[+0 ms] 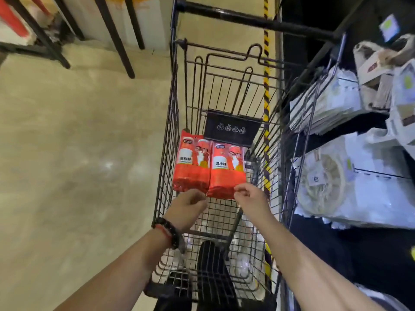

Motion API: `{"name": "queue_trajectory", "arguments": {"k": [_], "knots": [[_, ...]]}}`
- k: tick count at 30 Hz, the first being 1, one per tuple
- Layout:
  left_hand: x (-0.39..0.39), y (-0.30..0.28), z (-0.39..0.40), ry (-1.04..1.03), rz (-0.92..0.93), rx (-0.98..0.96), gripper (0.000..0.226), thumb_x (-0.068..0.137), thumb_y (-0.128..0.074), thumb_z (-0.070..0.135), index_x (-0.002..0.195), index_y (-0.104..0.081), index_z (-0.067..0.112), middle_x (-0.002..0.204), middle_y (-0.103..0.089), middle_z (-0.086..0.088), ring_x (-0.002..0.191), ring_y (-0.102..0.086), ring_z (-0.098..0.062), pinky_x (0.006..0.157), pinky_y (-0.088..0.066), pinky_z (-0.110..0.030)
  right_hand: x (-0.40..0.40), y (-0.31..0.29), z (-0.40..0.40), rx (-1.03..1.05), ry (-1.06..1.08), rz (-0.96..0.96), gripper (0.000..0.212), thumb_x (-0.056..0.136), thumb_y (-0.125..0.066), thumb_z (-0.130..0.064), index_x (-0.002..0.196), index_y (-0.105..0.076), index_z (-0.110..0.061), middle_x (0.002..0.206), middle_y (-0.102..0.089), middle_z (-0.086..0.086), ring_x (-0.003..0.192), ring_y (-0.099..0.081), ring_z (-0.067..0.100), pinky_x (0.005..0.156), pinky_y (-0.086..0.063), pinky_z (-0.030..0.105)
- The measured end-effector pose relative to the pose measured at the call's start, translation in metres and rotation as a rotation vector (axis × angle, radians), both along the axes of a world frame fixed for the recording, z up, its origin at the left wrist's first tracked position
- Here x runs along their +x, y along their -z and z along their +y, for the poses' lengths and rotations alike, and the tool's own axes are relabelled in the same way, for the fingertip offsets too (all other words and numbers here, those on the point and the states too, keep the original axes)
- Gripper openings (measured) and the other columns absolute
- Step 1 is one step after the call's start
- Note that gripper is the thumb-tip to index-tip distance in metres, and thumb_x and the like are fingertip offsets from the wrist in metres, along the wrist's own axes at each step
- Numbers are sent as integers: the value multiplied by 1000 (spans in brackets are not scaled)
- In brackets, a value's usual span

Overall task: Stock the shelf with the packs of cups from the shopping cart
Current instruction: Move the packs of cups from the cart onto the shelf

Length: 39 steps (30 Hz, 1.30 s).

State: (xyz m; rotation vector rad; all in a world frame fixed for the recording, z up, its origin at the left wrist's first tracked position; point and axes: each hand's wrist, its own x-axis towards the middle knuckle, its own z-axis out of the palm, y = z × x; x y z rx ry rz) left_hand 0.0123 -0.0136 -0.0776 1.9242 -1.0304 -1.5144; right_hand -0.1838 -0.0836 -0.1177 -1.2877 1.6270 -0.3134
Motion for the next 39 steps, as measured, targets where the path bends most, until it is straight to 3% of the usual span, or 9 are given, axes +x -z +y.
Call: {"name": "queue_trajectory", "arguments": {"k": [5, 11, 17, 24, 26, 29, 33, 35, 39], "knots": [[-10, 53, -57, -110, 22, 82, 8, 92, -61, 14, 89, -66, 20, 85, -63, 11, 78, -56, -8, 67, -38, -25, -6, 79, -68, 131, 133, 40, 13, 89, -65, -11, 101, -69, -13, 87, -67, -2, 81, -63, 21, 73, -48, 31], [-12, 100, -94, -168, 2, 153, 5, 90, -63, 16, 91, -66, 20, 85, -65, 7, 77, -57, -8, 67, -40, -26, -7, 155, -126, 217, 248, 193, 21, 85, -74, -30, 96, -62, -16, 93, -67, 5, 70, -59, 17, 55, -40, 25], [5, 122, -106, -146, 9, 167, 9, 94, -61, 21, 101, -66, 18, 89, -64, 9, 80, -57, -8, 68, -41, -27, -3, 208, -141, 480, 318, 75, 99, 67, -89, -50, 145, -43, -10, 137, -60, 16, 121, -62, 34, 101, -52, 45], [13, 137, -107, -188, 6, 181, 7, 92, -64, 23, 99, -65, 20, 93, -64, 7, 87, -58, -13, 75, -40, -29, -6, 210, -145, 533, 398, -68, 102, 42, -98, -47, 127, -56, -11, 109, -73, 12, 88, -75, 28, 75, -63, 44], [14, 138, -106, -211, 38, 197, 21, 91, -66, 27, 109, -65, 15, 98, -65, 2, 89, -58, -16, 79, -43, -31, -10, 200, -142, 506, 439, -100, 103, 31, -95, -48, 121, -61, -12, 101, -76, 10, 80, -77, 27, 68, -63, 43], [12, 133, -106, -258, 104, 228, 46, 86, -69, 42, 123, -59, 17, 118, -66, -4, 104, -62, -20, 95, -51, -43, -19, 178, -125, 441, 440, -166, 87, 46, -96, -40, 122, -62, -14, 99, -78, 5, 75, -78, 19, 55, -58, 28], [7, 118, -105, -280, 200, 301, 101, 55, -72, 72, 140, -46, 22, 133, -60, -3, 113, -62, -21, 97, -52, -51, -28, 144, -86, 385, 399, -198, 60, 67, -93, -28, 115, -57, -22, 98, -77, 5, 75, -77, 15, 61, -59, 28], [4, 112, -103, -260, 268, 321, 124, 43, -74, 77, 148, -36, 25, 141, -54, -4, 120, -58, -24, 102, -48, -55, -27, 125, -68, 378, 354, -241, 64, 70, -91, -28, 123, -56, -19, 103, -77, 7, 81, -77, 16, 69, -61, 32], [-3, 101, -88, -281, 441, 337, 135, 32, -89, 69, 148, -32, 31, 138, -58, -7, 119, -61, -31, 101, -47, -61, -17, 83, -38, 344, 267, -357, 72, 62, -90, -37, 125, -58, -24, 105, -78, 1, 90, -77, 20, 69, -62, 32]]}}
